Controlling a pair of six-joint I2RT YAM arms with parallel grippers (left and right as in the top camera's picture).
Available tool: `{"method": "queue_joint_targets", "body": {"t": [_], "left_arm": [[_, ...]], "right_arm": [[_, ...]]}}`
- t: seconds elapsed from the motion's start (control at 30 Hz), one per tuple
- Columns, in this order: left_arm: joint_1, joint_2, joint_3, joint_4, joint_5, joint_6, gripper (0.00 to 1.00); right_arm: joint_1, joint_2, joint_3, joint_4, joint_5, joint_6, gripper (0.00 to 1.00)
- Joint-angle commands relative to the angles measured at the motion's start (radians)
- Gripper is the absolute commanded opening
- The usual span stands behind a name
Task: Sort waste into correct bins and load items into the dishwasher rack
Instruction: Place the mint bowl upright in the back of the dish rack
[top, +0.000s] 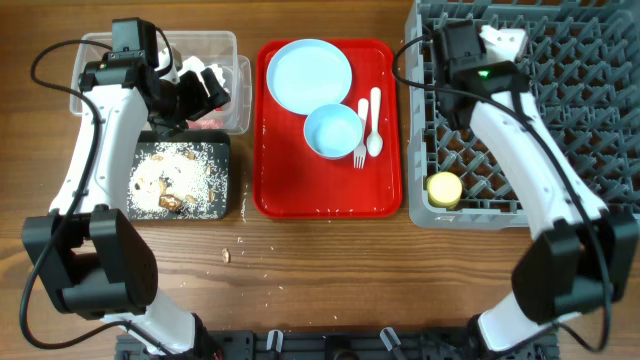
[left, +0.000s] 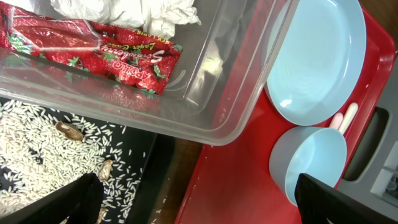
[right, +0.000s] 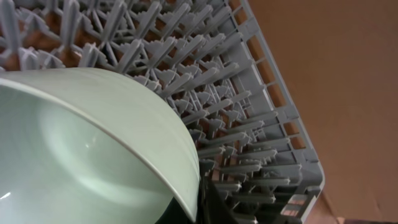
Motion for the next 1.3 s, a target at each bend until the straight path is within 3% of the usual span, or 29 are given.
{"method": "queue_joint_targets", "body": {"t": [0.0,0.17,0.37,0.67,0.97,1.13,1.27], "left_arm": [[0.005,-0.003,0.004,0.000,-0.006,0.002,1.00],[0.005,-0.003,0.004,0.000,-0.006,0.002,1.00],[0.005,-0.004,0.004,0.000,-0.006,0.002,1.00],[0.005,-0.004,0.004,0.000,-0.006,0.002,1.00],[0.005,-0.003,0.004,0.000,-0.006,0.002,1.00],[0.005,-0.003,0.004,0.000,-0.006,0.002,1.00],[0.005,-0.004,0.004,0.000,-0.006,0.002,1.00]], "right_arm": [[0.000,0.047,0.002,0.073,0.079,-0.021,0.04],[0.000,0.074,0.002,0.352,0.085,-0.038,0.04],[0.000,0.181,0.002,0.704,0.112,-0.362,0.04],[-0.002,0.306,0.002,0.948,0.158,-0.540,0.04],[0.022,0.315,0.002,0.927,0.169,-0.679,0.06],[0.079,0.315,0.002,0.839,0.168,-0.678,0.22],[0.110,0.315,0.002,0.779,0.168,-0.678,0.46]]}}
